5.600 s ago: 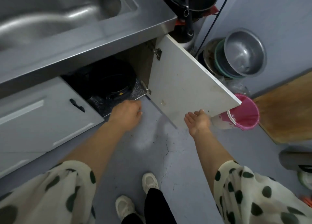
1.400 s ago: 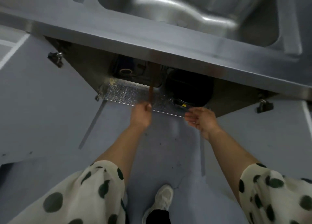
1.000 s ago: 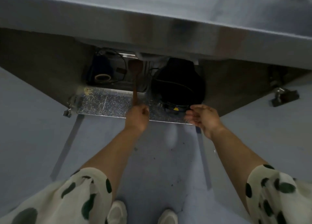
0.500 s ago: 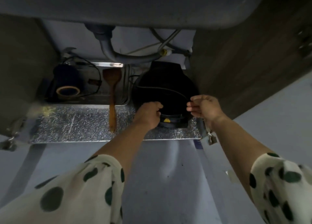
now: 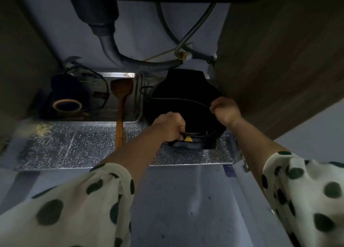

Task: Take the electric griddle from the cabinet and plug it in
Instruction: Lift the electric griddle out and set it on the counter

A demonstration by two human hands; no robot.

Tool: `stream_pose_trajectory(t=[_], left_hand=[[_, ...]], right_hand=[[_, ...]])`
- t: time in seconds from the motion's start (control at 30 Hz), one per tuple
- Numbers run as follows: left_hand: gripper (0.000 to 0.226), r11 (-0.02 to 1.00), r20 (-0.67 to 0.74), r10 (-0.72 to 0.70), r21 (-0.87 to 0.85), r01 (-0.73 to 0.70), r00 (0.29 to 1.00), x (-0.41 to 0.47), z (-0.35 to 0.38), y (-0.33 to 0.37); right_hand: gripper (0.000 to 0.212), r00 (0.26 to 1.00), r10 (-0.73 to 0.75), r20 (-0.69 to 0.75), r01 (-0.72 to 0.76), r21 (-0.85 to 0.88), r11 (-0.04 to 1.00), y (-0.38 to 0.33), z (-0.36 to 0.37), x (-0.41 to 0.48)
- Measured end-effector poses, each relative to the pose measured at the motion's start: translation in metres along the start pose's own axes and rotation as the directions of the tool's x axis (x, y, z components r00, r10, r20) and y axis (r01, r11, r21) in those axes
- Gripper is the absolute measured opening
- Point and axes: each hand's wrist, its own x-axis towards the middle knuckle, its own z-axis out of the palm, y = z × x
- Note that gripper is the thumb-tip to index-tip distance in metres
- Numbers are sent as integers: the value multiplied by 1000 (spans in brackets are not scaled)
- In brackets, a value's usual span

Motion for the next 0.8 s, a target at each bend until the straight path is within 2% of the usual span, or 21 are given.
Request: stream_pose_trajectory(t=[0.07,0.17,0.2,0.37,0.5,0.57,0.67,0.8], left_hand=[[30,1000,-15,11,21,-11,1000,0,0,-2],[7,997,-70,18,76,-13,997,-2,-5,-3],[5,997,-103,22,81,-13,994,-3,-7,-5],[19,993,-240,30,116,-2,970,-3,-16,-15],[20,984,-358,78,180,-13,930,-5,-19,-18],[20,972,-439,88,233,19,894,-9,-21,-18],[25,943,-487,66,316,105,871,-13,-21,-16],[27,967,-509,-78,172,190,857,-17,-23,-14]], right_hand=[[23,1000,-4,12,4,-79,997,-2,3,2],[25,1000,-16,26,20,-166,986,-4,4,4],[25,999,-17,36,24,-192,981,-4,4,4],[30,996,-28,88,50,-259,965,-4,6,8],[32,995,-20,102,48,-272,961,-7,7,4],[33,996,1,94,19,-210,978,-10,5,3],[29,989,51,141,-61,66,996,-17,-3,-3],[25,969,70,237,-142,303,942,-30,-13,-14]])
